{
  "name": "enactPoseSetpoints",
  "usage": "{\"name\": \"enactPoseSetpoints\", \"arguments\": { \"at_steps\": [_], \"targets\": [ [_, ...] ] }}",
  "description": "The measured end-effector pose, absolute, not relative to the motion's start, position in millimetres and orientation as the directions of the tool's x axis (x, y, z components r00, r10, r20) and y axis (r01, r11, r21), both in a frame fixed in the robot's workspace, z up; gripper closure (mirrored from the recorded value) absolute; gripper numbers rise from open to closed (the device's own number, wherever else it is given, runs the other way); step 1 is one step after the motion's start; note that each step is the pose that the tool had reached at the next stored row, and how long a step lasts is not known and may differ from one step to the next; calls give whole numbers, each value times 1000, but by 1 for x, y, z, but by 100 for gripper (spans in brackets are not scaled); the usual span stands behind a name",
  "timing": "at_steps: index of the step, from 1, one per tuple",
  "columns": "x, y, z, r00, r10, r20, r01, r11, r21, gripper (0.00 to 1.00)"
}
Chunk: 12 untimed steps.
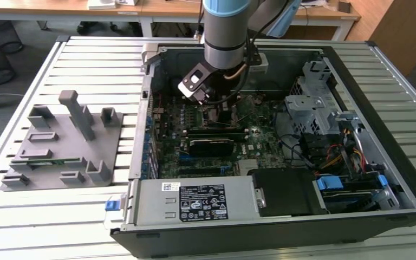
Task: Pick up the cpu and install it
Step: 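Place the cpu into insertion slot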
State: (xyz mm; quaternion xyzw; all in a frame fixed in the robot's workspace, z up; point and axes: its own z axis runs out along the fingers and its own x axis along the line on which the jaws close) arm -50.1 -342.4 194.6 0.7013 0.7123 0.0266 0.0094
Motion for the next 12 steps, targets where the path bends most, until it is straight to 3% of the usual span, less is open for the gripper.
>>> {"name": "enactPoseSetpoints", "arguments": {
  "at_steps": [12],
  "targets": [
    [-49,-342,193,-11,1000,24,999,10,51,46]
  ]
}}
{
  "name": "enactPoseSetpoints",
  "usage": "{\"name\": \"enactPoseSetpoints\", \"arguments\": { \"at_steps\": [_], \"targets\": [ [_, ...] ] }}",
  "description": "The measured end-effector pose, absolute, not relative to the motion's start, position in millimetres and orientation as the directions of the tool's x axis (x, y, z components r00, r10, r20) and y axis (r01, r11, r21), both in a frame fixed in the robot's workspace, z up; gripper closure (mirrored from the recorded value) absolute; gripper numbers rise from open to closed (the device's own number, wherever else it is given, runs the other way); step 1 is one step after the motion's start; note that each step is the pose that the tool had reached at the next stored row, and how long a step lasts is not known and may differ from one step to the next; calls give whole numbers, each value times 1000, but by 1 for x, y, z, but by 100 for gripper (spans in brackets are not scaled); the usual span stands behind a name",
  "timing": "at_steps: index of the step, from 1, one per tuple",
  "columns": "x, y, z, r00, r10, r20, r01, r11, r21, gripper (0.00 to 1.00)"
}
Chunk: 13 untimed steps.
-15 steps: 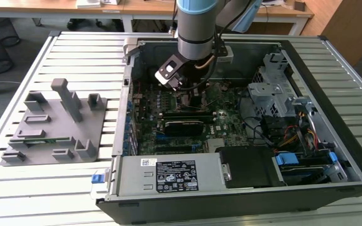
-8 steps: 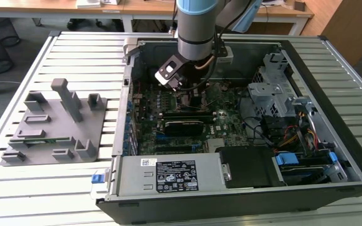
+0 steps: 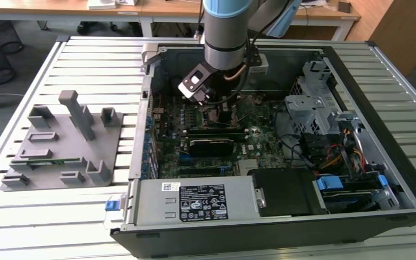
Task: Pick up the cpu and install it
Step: 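Place the cpu into insertion slot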
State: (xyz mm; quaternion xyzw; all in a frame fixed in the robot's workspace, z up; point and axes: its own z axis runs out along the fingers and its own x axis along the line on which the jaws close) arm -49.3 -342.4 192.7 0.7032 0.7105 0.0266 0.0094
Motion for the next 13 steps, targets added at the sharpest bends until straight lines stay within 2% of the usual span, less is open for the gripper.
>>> {"name": "enactPoseSetpoints", "arguments": {
  "at_steps": [13],
  "targets": [
    [-49,-341,192,-6,1000,24,999,5,51,46]
  ]
}}
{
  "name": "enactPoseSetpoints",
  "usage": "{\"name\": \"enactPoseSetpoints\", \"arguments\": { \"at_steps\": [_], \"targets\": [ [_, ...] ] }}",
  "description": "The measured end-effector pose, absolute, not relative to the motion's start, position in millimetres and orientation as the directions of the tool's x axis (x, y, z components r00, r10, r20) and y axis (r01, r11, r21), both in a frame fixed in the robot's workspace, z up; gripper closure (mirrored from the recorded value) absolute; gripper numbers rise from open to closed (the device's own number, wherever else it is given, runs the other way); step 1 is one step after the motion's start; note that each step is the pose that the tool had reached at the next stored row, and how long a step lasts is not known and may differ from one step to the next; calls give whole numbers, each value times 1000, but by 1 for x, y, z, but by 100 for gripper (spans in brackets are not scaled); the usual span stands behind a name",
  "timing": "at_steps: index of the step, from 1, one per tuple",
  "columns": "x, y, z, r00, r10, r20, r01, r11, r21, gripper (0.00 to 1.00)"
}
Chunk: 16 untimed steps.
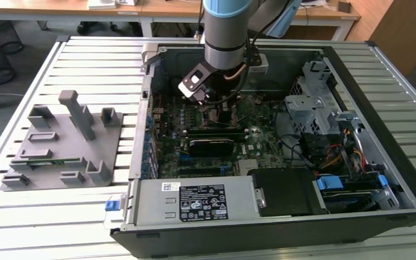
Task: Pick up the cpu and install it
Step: 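Place the cpu into insertion slot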
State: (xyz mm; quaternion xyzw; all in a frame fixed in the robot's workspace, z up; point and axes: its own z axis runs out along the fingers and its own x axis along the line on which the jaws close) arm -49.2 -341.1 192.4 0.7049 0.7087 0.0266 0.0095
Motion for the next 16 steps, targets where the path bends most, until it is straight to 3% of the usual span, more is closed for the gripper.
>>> {"name": "enactPoseSetpoints", "arguments": {
  "at_steps": [8,10,11,16],
  "targets": [
    [-49,-341,192,-6,1000,24,999,4,51,46],
    [-49,-341,192,-6,1000,24,999,4,51,45],
    [-49,-341,192,-6,1000,24,999,4,51,38],
    [-49,-341,192,-6,1000,24,999,4,51,38]
  ]
}}
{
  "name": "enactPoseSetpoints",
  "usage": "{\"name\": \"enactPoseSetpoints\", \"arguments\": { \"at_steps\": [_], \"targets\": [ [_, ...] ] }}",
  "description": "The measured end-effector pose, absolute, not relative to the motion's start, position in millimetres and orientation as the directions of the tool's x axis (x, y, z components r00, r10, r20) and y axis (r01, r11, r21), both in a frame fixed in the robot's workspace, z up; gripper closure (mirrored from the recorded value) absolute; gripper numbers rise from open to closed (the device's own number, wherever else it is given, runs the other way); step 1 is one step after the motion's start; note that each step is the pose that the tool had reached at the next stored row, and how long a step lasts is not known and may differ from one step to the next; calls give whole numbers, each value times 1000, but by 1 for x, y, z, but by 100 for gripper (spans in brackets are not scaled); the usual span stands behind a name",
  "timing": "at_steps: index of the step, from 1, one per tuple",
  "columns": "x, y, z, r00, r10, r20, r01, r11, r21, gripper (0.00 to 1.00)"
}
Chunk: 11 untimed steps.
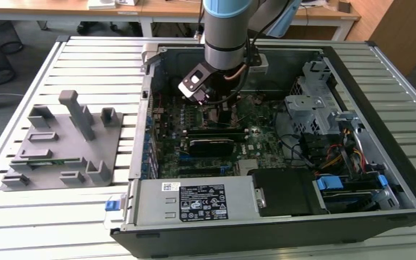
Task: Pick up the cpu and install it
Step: 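Place the cpu into insertion slot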
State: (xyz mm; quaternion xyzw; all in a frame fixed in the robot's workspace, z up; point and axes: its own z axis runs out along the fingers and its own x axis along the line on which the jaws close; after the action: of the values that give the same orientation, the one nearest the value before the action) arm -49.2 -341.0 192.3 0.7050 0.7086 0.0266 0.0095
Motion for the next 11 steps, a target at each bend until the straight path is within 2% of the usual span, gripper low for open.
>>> {"name": "enactPoseSetpoints", "arguments": {
  "at_steps": [6,7,11],
  "targets": [
    [-49,-341,192,-6,1000,24,999,4,51,40],
    [-49,-341,192,-6,1000,24,999,4,51,46],
    [-50,-341,193,-6,1000,24,999,4,51,46]
  ]
}}
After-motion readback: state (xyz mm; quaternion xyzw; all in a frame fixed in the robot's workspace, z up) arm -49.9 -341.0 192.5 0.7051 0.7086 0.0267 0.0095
